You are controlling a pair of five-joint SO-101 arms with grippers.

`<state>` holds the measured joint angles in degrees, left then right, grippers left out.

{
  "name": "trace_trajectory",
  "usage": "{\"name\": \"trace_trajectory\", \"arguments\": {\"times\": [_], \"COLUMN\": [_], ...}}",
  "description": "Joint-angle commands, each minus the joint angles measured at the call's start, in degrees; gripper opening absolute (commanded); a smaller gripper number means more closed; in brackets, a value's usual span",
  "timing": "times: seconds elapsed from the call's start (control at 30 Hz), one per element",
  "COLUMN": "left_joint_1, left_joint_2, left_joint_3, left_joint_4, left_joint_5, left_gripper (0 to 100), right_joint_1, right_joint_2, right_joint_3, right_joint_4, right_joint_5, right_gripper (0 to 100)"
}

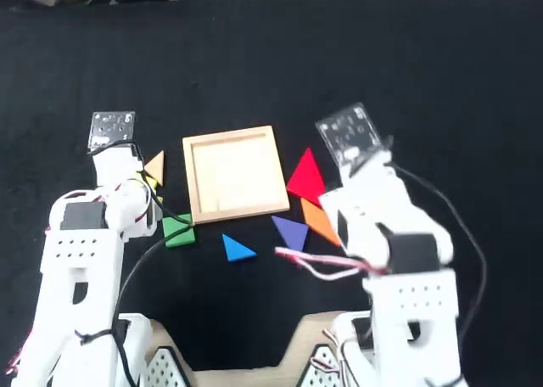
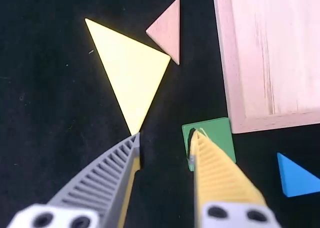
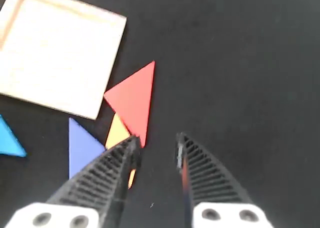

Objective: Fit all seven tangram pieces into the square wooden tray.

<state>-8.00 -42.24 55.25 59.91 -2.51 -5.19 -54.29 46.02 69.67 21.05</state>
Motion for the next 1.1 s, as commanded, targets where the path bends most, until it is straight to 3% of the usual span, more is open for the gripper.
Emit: {"name": "trace_trajectory", "arguments": {"times": [0.0, 0.2, 0.33, 0.53, 0.67, 0.9, 1.07], "left_joint_1": [0.6, 6.5, 2.5, 0.0, 0.0, -2.4, -2.2], "left_joint_2": [-2.4, -3.1, -3.1, -2.5, -2.8, -3.0, -2.5], "left_joint_3": [-1.3, 6.1, 3.8, 4.4, 7.7, 10.1, 10.1], "left_joint_4": [-2.5, -7.6, -7.6, -8.3, -13.0, -16.3, -16.6], "left_joint_5": [2.9, -1.9, 2.4, 4.6, 5.9, 10.5, 10.3], "left_gripper": [17, 18, 18, 18, 17, 17, 17], "right_joint_1": [-0.9, -3.6, -7.4, -8.2, -8.4, -9.3, -10.6], "right_joint_2": [7.3, 16.8, 20.9, 28.0, 35.5, 46.8, 45.1], "right_joint_3": [-5.8, -7.7, -8.2, -9.6, -12.2, -20.9, -21.2], "right_joint_4": [-2.0, -2.6, -3.2, -8.7, -10.8, -9.1, -5.6], "right_joint_5": [-0.6, -1.4, -1.6, -1.9, -2.0, -4.1, 0.8], "right_gripper": [12.3, 16.9, 24.6, 24.7, 24.7, 24.7, 24.7]}}
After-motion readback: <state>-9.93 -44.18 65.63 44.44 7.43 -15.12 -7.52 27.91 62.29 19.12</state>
